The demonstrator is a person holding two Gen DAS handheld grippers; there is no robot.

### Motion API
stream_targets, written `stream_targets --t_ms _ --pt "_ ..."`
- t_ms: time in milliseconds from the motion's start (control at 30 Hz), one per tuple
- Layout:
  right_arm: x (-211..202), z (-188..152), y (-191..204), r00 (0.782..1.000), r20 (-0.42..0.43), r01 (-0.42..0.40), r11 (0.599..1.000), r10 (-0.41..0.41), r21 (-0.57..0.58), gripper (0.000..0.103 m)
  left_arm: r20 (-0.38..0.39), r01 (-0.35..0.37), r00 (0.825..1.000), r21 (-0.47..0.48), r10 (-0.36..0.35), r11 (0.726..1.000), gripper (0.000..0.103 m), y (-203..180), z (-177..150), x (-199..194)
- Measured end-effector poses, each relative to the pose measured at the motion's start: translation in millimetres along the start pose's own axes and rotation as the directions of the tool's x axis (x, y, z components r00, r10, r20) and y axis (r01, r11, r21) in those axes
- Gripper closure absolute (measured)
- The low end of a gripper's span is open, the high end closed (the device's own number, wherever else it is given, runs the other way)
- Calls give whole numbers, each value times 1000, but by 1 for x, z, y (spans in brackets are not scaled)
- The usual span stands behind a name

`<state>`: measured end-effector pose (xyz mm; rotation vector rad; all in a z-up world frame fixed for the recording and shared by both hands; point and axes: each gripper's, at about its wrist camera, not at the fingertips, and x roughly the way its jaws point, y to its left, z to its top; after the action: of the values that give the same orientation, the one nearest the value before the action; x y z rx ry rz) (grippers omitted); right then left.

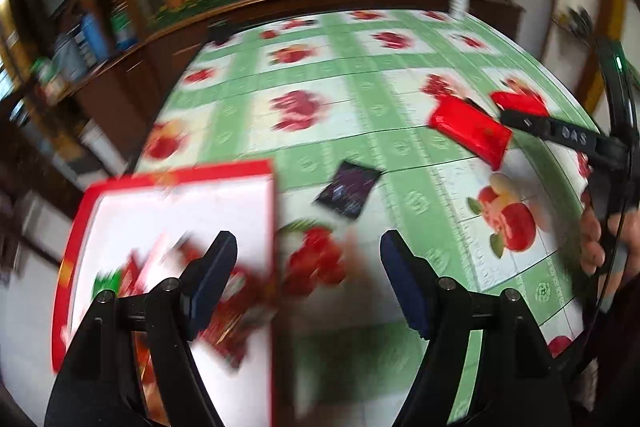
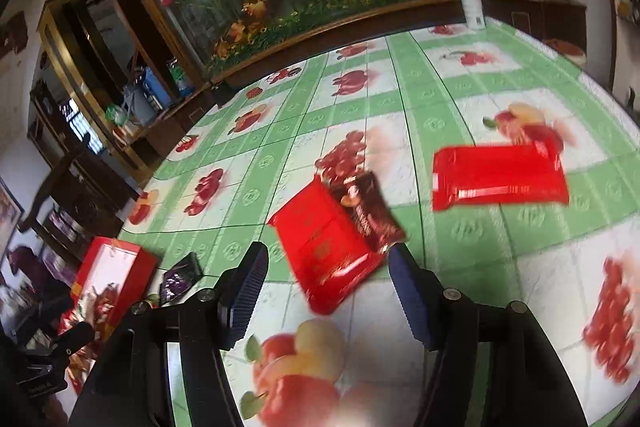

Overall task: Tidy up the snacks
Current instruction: 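Grasp the dark purple packet with the left gripper while the right gripper grasps the red gold-character packet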

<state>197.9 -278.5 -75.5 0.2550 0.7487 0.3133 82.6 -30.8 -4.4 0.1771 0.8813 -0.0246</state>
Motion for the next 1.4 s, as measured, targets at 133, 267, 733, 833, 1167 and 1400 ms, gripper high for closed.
stream_targets --t_ms 133,267,733,833,1167,1400 --pt "18 17 10 999 -26 -37 994 35 -102 31 -35 102 994 103 -99 989 29 -19 18 21" --pt "45 18 21 995 -94 -58 984 42 -170 31 -39 90 996 125 -86 988 29 -24 23 25" --pt "39 -32 58 912 -353 -340 867 209 -364 55 -41 110 993 48 -108 993 29 1 15 20" --pt "34 -32 46 917 -353 -304 898 186 -317 47 -26 130 991 80 -128 988 29 -1 16 19" --pt "37 -8 -2 949 -284 -169 980 134 -103 37 -74 202 979 192 -191 960 29 -23 30 49" --pt "39 -8 1 951 -281 -167 979 128 -116 37 -172 242 962 192 -210 951 29 -21 34 83"
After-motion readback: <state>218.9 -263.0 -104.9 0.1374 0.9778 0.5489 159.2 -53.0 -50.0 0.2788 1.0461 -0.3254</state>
